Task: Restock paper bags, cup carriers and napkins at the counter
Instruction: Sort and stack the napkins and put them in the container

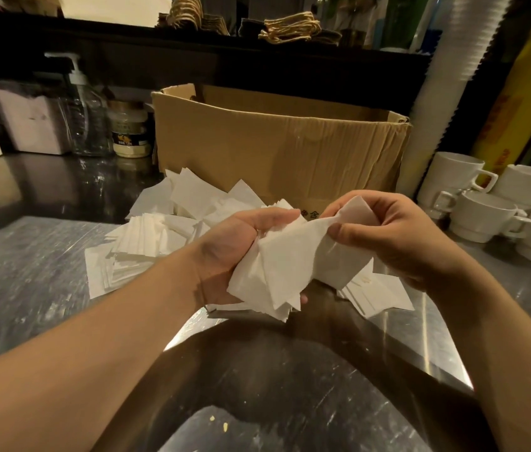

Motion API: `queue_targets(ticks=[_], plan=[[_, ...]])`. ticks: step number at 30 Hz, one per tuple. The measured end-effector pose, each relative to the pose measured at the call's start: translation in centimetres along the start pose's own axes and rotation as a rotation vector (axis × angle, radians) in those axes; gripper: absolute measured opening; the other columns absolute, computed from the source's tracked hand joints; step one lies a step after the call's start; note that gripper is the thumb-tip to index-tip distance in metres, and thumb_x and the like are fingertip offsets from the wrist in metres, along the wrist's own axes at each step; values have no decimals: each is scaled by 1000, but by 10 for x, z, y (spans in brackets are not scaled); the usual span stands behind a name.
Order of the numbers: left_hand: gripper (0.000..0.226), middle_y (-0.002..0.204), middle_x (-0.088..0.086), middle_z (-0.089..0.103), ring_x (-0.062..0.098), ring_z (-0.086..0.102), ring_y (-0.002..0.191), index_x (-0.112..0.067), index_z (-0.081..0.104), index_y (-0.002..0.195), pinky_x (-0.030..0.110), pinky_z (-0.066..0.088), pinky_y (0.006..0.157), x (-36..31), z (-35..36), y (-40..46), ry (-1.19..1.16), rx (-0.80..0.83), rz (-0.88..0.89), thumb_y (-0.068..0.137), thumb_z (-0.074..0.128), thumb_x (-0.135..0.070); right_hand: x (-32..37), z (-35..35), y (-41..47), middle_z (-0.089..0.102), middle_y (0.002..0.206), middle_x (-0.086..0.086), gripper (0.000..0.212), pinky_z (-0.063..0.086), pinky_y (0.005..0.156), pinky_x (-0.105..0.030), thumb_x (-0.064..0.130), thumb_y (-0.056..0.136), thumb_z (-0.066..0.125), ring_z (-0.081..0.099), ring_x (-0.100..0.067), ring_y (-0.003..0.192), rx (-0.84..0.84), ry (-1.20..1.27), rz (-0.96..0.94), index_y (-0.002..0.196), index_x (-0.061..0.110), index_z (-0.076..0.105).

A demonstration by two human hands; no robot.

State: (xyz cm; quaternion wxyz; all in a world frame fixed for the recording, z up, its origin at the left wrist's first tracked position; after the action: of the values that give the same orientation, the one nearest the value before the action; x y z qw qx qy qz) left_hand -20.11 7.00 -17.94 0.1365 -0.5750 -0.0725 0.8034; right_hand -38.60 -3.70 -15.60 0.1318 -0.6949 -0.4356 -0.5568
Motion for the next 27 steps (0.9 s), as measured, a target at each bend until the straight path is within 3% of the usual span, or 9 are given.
queue_targets(ticks=[2, 5, 9, 13, 17, 19, 21, 24, 27], plan=[[46, 83, 10, 70, 26, 70, 68, -17, 63, 112, 37, 61, 57, 1, 2, -1, -19, 23, -47, 76, 61, -46, 1, 1, 0, 72, 91, 8, 8, 57, 66, -21, 18, 80, 76, 68, -11, 87, 7, -30, 13, 81, 26, 76], [43, 91, 14, 71, 32, 71, 75, -12, 76, 103, 44, 63, 66, 2, 2, 1, -64, 94, -91, 78, 64, -44, 3, 2, 0, 72, 94, 8, 29, 57, 67, -22, 6, 86, 72, 67, -11, 89, 19, -72, -1, 76, 33, 77], [36, 94, 12, 71, 33, 69, 84, -18, 82, 96, 51, 61, 77, 5, 0, 4, -55, 155, -78, 82, 64, -45, 4, 7, -1, 72, 97, 5, 24, 59, 68, -27, 2, 86, 71, 69, -18, 94, -1, -61, -47, 84, 26, 76], [43, 102, 11, 70, 33, 70, 90, -17, 78, 111, 50, 61, 80, 6, -4, 4, -104, 183, -58, 78, 81, -45, 3, 12, -2, 72, 93, 8, 20, 57, 65, -23, 1, 86, 72, 70, -13, 89, -62, -49, -78, 90, 21, 73], [102, 96, 16, 71, 35, 71, 87, -16, 60, 130, 47, 64, 74, 8, -9, 4, -28, 125, -34, 39, 102, -31, 4, 16, -1, 72, 96, 16, 9, 54, 69, -15, 28, 86, 67, 66, -4, 92, -114, -121, -111, 92, 30, 73], [98, 95, 17, 71, 34, 73, 87, -16, 52, 134, 47, 63, 76, 8, -8, 4, -23, 141, -29, 46, 97, -22, 3, 16, 1, 70, 98, 16, 12, 53, 70, -12, 28, 92, 62, 63, 0, 93, -189, -198, -138, 92, 33, 72], [78, 92, 16, 71, 31, 73, 84, -16, 50, 135, 47, 63, 75, 6, -5, 3, -22, 119, -27, 63, 81, -17, 2, 11, 3, 68, 106, 12, 18, 53, 70, -12, 21, 98, 59, 61, -3, 96, -311, -210, -161, 93, 33, 71], [76, 88, 16, 71, 30, 73, 79, -17, 48, 133, 46, 63, 71, 5, -5, 4, -45, 87, -8, 61, 73, -16, 5, 3, 2, 68, 110, 9, 18, 58, 67, -21, 22, 102, 55, 62, -11, 99, -482, 37, -97, 99, 31, 71], [78, 94, 15, 72, 29, 72, 84, -15, 50, 135, 46, 62, 78, 6, -9, 6, -78, 114, 59, 61, 76, -15, 13, -1, -1, 67, 100, 4, 11, 60, 66, -33, 28, 93, 61, 66, -14, 90, -448, 490, 12, 99, 28, 70]])
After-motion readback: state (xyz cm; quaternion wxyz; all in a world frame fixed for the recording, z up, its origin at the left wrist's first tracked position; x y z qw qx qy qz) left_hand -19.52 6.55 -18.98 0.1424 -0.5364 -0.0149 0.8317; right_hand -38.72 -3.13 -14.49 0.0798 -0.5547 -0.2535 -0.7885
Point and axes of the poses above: each hand's wrist, its own y-axis towards the middle knuckle, its own z-axis out of the palm, x = y × z, the point moved 1 cm from there along y, towards the middle knuckle
